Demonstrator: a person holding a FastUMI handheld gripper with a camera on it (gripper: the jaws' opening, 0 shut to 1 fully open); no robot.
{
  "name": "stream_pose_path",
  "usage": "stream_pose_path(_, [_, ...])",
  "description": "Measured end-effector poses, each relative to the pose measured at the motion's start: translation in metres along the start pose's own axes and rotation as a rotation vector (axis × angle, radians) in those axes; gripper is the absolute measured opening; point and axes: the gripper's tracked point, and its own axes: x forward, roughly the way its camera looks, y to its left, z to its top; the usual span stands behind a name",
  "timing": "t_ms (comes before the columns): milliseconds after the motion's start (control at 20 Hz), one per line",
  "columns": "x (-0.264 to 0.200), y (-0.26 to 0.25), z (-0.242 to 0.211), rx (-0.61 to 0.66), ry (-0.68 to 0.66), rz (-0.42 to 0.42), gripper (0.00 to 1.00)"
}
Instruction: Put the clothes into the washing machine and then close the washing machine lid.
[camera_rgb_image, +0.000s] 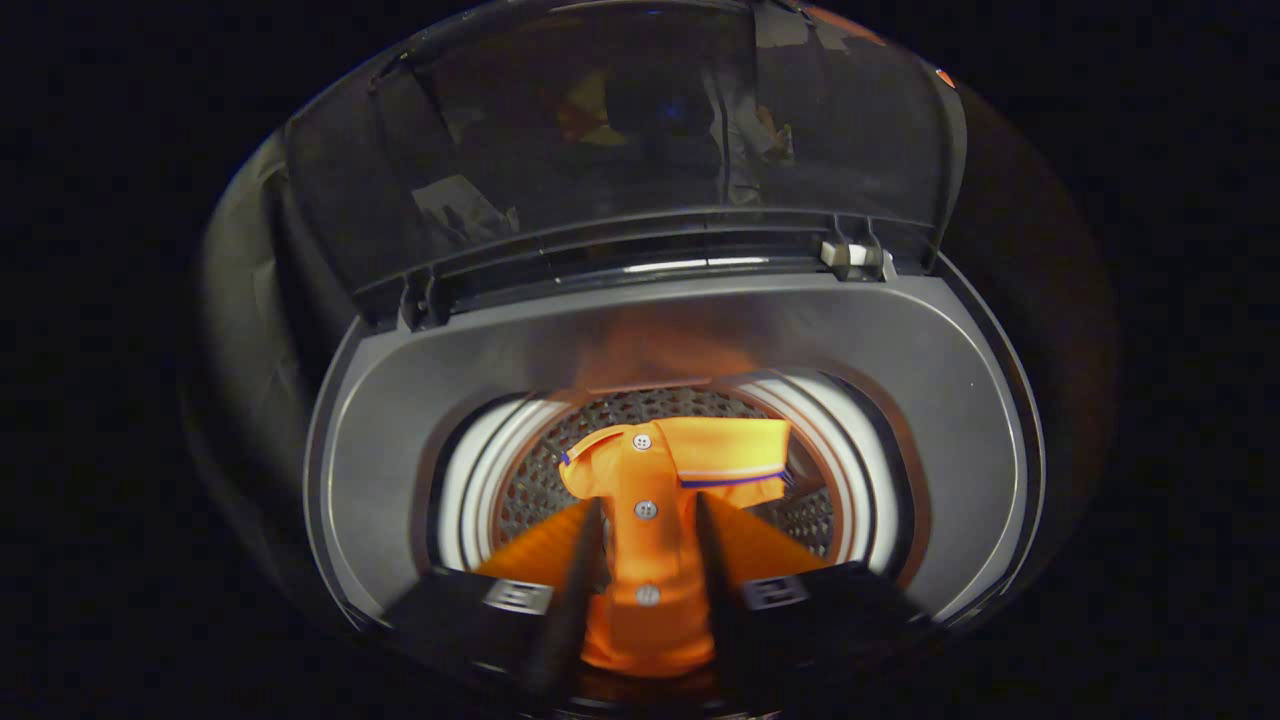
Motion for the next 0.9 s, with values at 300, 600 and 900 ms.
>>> stream_pose_path(300, [-0.001,-0.005,-0.006,-0.007,0.011,-0.013,0.99])
stream_pose_path(600, [-0.003,-0.003,-0.011,-0.011,0.023,0.000,0.99])
stream_pose_path(900, [-0.027,0.007,0.007,-0.028,-0.062,0.028,0.99])
